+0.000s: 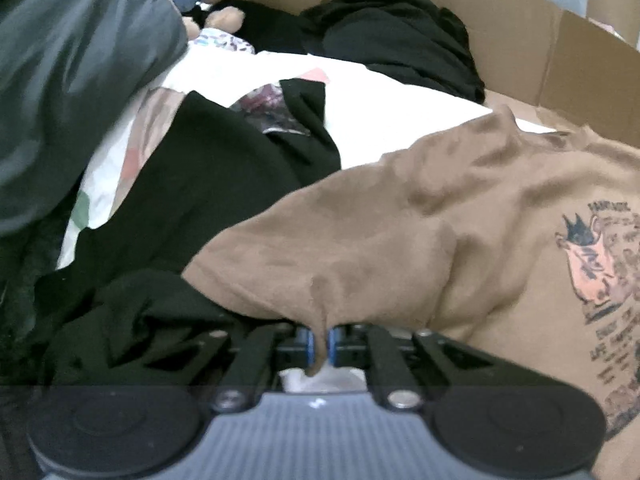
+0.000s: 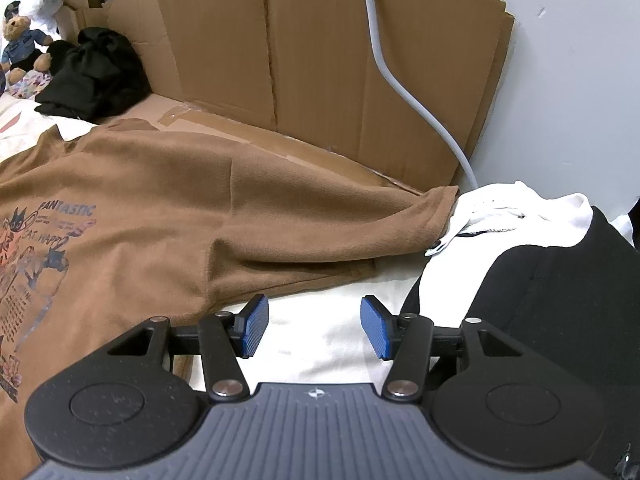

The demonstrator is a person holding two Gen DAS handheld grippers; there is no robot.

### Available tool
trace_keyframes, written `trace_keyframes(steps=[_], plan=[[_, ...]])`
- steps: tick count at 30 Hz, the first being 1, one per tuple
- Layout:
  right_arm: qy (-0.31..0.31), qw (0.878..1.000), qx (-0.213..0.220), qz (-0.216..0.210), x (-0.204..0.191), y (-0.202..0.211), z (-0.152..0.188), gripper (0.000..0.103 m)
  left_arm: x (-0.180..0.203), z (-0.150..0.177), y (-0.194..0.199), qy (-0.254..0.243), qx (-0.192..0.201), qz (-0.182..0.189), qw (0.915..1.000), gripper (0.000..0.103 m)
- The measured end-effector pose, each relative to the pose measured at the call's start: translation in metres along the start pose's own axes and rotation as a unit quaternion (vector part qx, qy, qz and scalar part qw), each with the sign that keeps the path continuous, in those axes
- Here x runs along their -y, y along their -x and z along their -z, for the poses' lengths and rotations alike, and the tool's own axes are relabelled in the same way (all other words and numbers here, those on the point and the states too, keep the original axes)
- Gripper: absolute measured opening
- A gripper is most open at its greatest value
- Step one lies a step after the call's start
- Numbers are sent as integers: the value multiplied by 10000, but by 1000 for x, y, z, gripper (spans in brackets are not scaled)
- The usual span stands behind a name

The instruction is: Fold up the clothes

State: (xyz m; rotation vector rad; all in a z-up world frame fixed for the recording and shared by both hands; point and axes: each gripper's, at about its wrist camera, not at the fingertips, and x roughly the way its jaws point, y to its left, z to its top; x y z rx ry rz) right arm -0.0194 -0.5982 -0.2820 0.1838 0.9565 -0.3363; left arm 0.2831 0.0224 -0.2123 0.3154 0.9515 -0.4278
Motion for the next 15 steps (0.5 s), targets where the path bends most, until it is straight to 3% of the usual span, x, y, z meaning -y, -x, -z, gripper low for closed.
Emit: trace_keyframes(steps=[2,7,12,15], plan=[[-8,10000,-9,-8,1,0,0,56,-7,-4,18,75,15,254,9996,5],[-5,10000,-24,-35,1,1,1,56,-15,-12,35,-113,-517,440,9976,5],[24,10000,-21,-72,-3,2,0,56,-17,-4,13,-215,-1323,375,9903,6],[63,9999,-24,-99,-5,2,0,56,-13,7,-9,-227,-1680,236,9852,13]])
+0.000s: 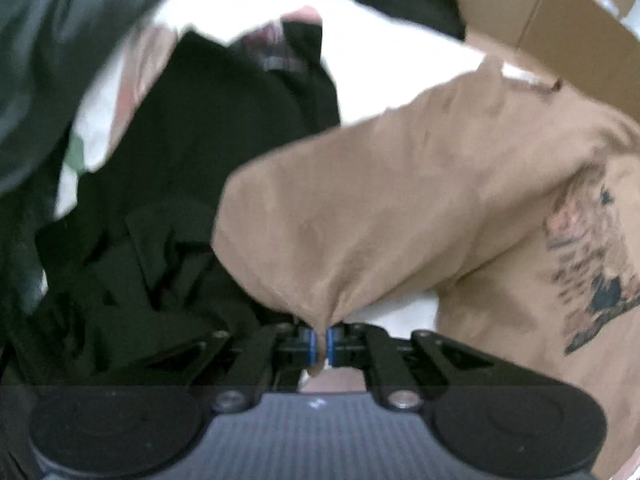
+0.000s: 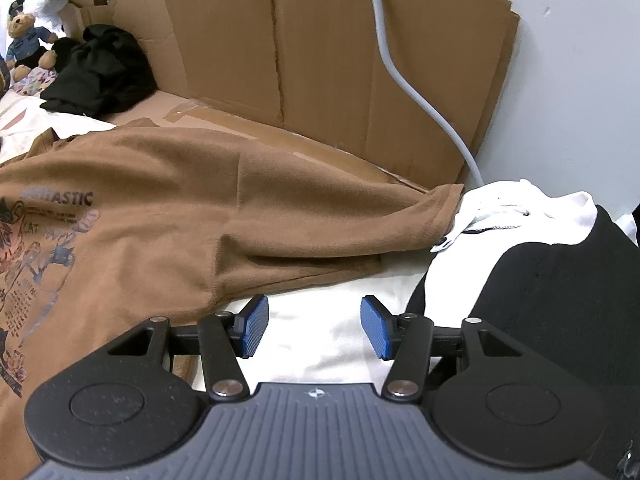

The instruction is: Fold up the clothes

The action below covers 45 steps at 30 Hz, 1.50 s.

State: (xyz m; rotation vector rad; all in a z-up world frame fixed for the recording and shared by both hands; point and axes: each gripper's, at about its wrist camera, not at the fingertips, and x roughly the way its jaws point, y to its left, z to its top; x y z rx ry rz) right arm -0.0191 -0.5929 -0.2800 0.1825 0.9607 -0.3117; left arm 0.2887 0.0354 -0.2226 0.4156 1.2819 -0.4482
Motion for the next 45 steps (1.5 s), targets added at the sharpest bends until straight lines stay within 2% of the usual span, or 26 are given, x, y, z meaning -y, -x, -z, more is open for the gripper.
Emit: trace_keyframes(steps=[3,4,6,8,14,16,18,22,26,30,34,39,43,45], plan=[[50,10000,-15,-27,-2,0,1,56,5,5,-15,-85,-146,-174,9997,27],[64,10000,-19,-31,-3,0,1,56,7,6,-16,-143,-137,-281,9994,36],[134,9999,-45,-55,-4,-1,2,56,7,9,-14,-205,-84,-424,9989,44],[176,9998,-62,-65,-5,-2,3,56,3,10,-9,-148,0,-437,9989,45],[167,9998,-35,-89,-6,-3,-1,56,-10,3,18,78,633,-1023,9927,47],[198,9998,7,-91,-7,-2,-4,56,-12,-3,26,122,848,-1111,9901,47],[209,9997,49,-84,-7,-3,-8,56,-9,-10,30,99,1118,-1040,9882,49],[226,9997,113,-55,-7,-6,-20,56,-1,-26,29,-71,1290,-996,9866,59],[312,9993,203,-72,-13,-13,-35,64,25,-54,9,-430,1294,-872,9868,59],[443,9985,269,-176,-25,-22,-51,65,48,-81,-14,-595,1339,-716,9866,60],[508,9978,301,-304,-37,-31,-67,66,66,-94,-32,-686,1402,-609,9859,60],[635,9961,362,-495,-53,-44,-92,66,75,-110,-45,-554,1610,-389,9846,59],[306,9960,352,-767,-60,-57,-117,66,84,-126,-59,-490,1655,-169,9848,45],[425,9951,445,-768,-71,-66,-133,66,92,-132,-64,-541,1639,-121,9849,44]])
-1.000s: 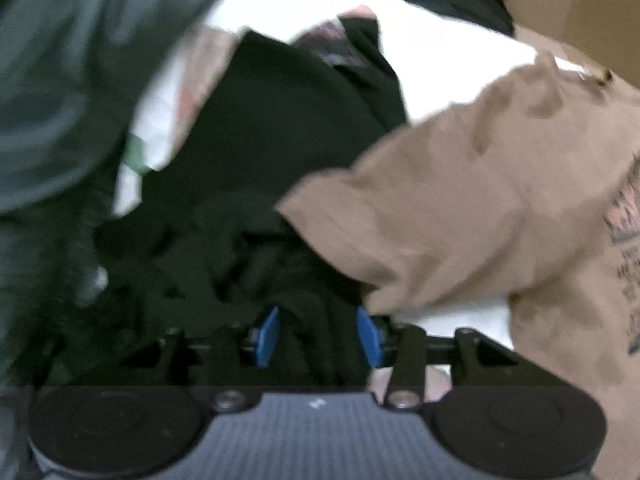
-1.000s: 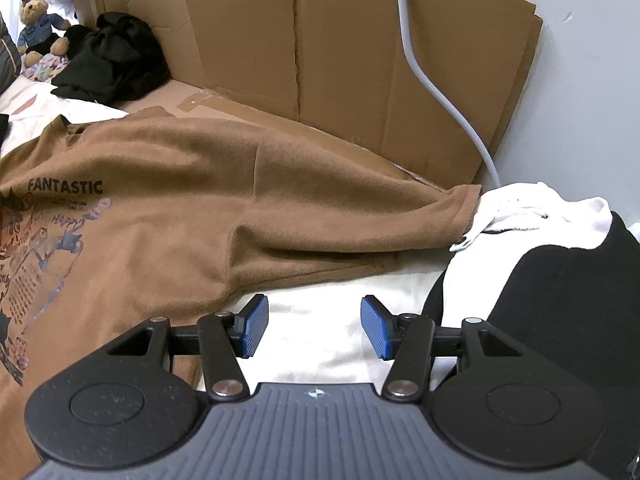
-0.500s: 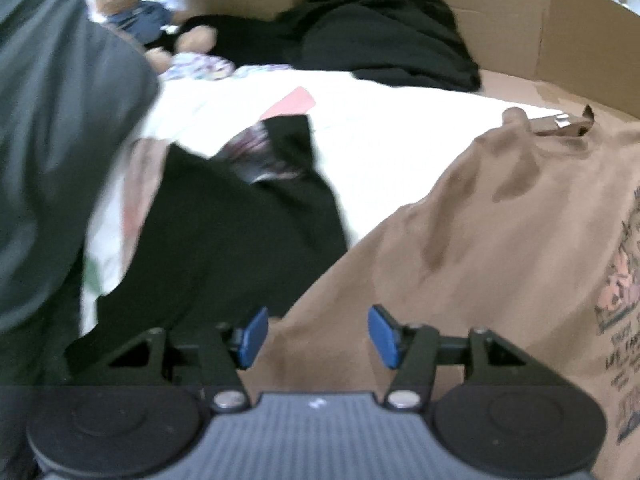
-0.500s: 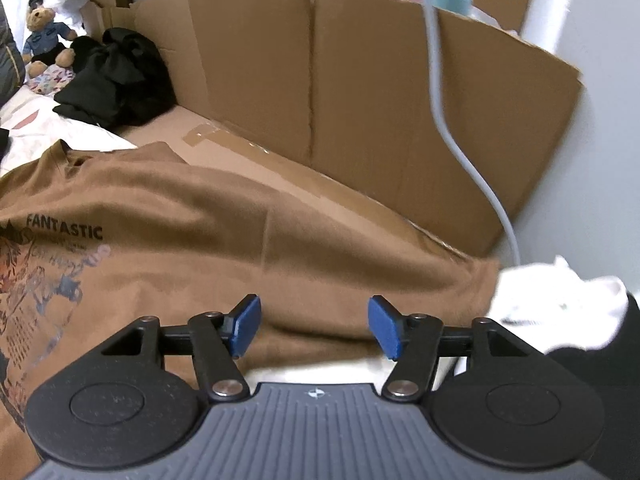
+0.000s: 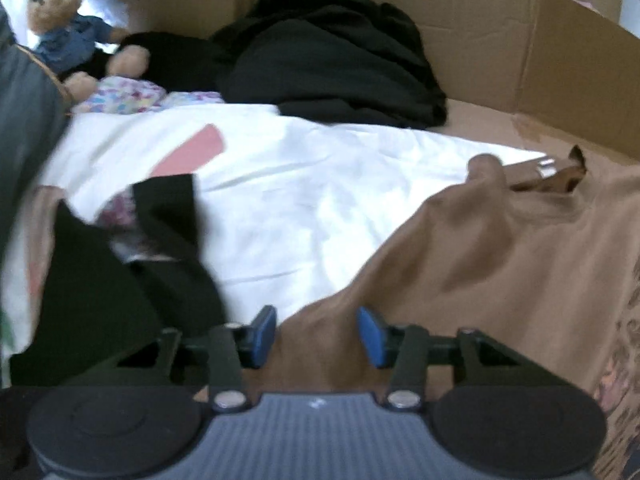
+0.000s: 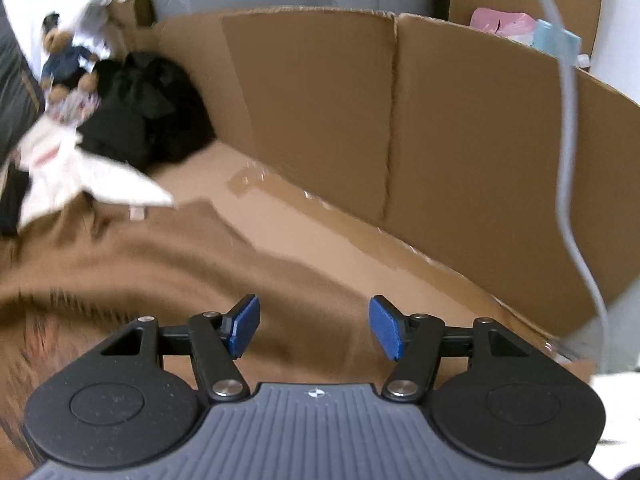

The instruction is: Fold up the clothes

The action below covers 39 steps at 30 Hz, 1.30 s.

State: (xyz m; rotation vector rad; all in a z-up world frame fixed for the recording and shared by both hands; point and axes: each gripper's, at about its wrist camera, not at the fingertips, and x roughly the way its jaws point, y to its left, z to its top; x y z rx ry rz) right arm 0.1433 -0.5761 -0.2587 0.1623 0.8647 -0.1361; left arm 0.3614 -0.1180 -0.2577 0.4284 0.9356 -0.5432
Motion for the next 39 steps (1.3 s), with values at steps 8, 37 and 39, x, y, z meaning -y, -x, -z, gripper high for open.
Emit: trace_keyframes(steps=[8,37,39], plan=[[192,9989,-258,-338,-33,-58,-44,65,21,-14,-23,-291,39,143,9995,46],[962,9944,-254,-359,-68,-102,-62,1,11,-44,-36,-207,485,-127,9985,4],[1006,9943,-157,-301,-70,-101,-66,2,10,-50,-39,-173,494,-168,9985,4]])
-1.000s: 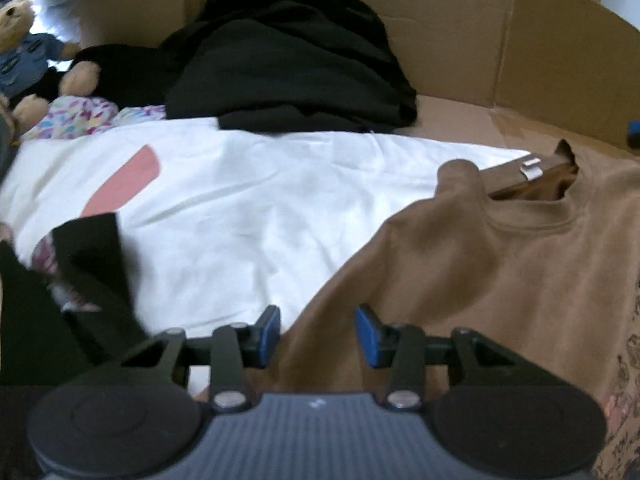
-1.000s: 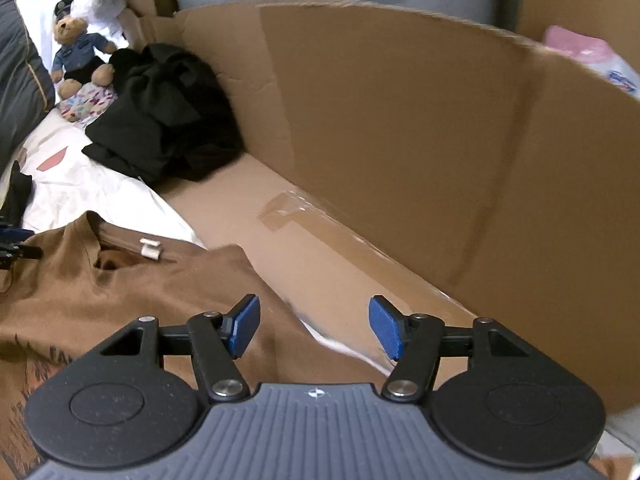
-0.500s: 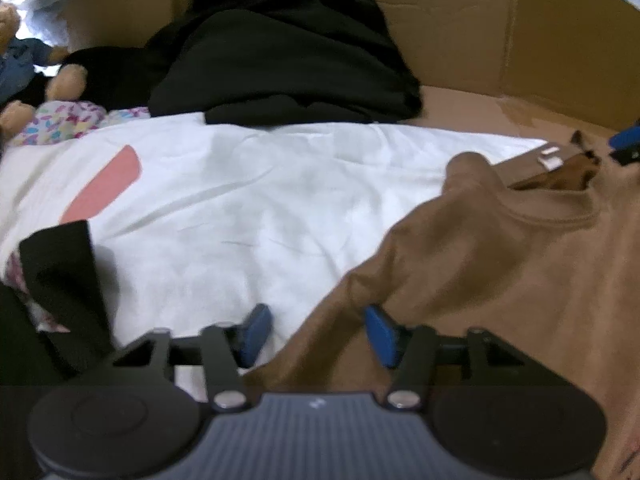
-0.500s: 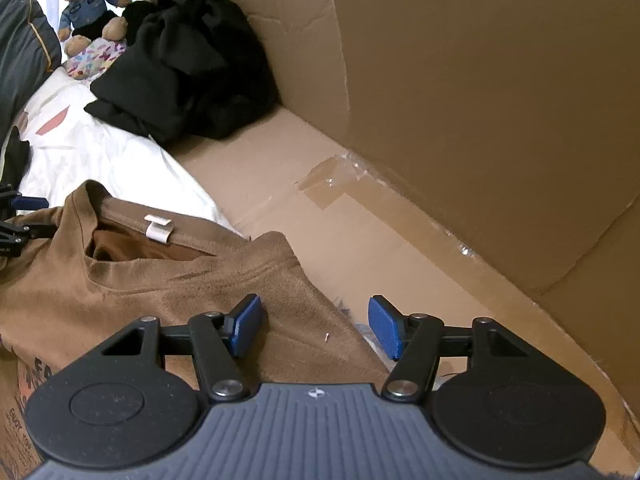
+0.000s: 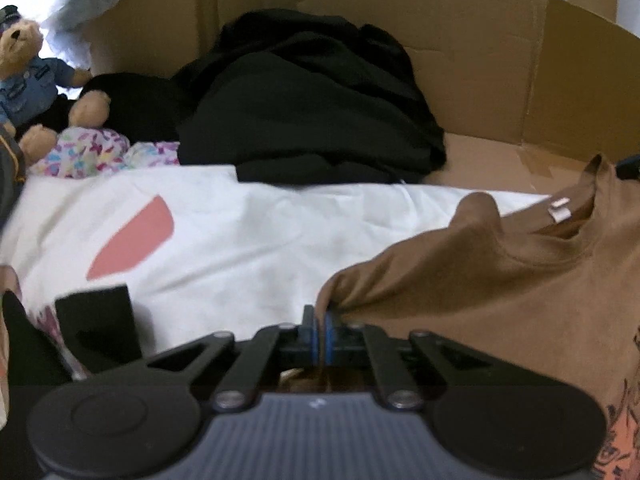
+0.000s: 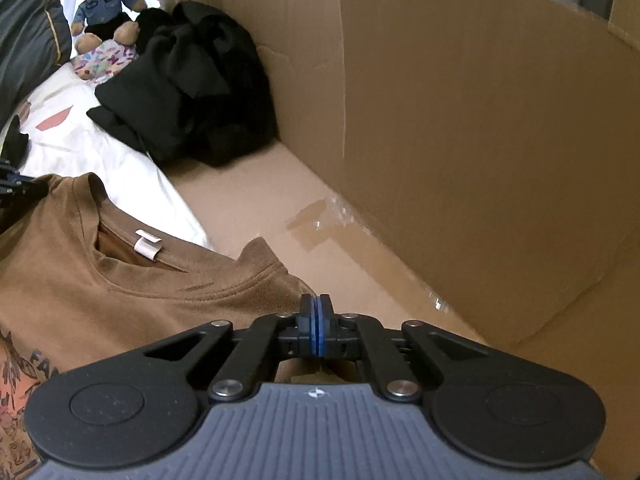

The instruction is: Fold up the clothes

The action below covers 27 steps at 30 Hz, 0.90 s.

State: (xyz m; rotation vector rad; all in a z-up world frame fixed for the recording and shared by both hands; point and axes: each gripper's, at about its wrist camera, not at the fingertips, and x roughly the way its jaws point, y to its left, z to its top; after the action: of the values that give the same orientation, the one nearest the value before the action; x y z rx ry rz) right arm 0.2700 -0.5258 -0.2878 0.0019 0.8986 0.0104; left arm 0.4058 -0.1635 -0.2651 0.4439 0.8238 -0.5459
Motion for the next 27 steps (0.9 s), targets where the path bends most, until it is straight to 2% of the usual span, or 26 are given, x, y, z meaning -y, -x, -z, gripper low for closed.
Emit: trace_keyframes(steps=[8,11,13,14,15,17,21,23,27], plan=[[108,9990,266,345,-3,-2,-12,2,3,-6,-12,40,-37,-116,9999,7],[161,9989,130,426,-6,-10,-14,3,4,-3,-18,137,-187,-223,9995,33],[141,9989,109,422,-6,-11,-12,8,8,2,-16,-45,-144,-397,9991,70],[111,9989,147,442,-6,-10,-10,14,9,3,-14,-109,-106,-441,9989,77],[101,9988,169,449,-6,-8,-8,28,12,6,-10,-246,-13,-549,9982,82],[58,9988,226,441,-5,-3,-4,49,12,8,-7,-325,10,-620,9975,82],[-42,9990,290,351,-1,11,2,56,7,12,2,-174,-37,-460,9988,83],[-115,9990,291,307,0,21,7,62,6,15,8,-48,-50,-456,9989,87],[-70,9994,269,223,-6,46,21,73,5,27,30,321,-142,-133,9993,89]])
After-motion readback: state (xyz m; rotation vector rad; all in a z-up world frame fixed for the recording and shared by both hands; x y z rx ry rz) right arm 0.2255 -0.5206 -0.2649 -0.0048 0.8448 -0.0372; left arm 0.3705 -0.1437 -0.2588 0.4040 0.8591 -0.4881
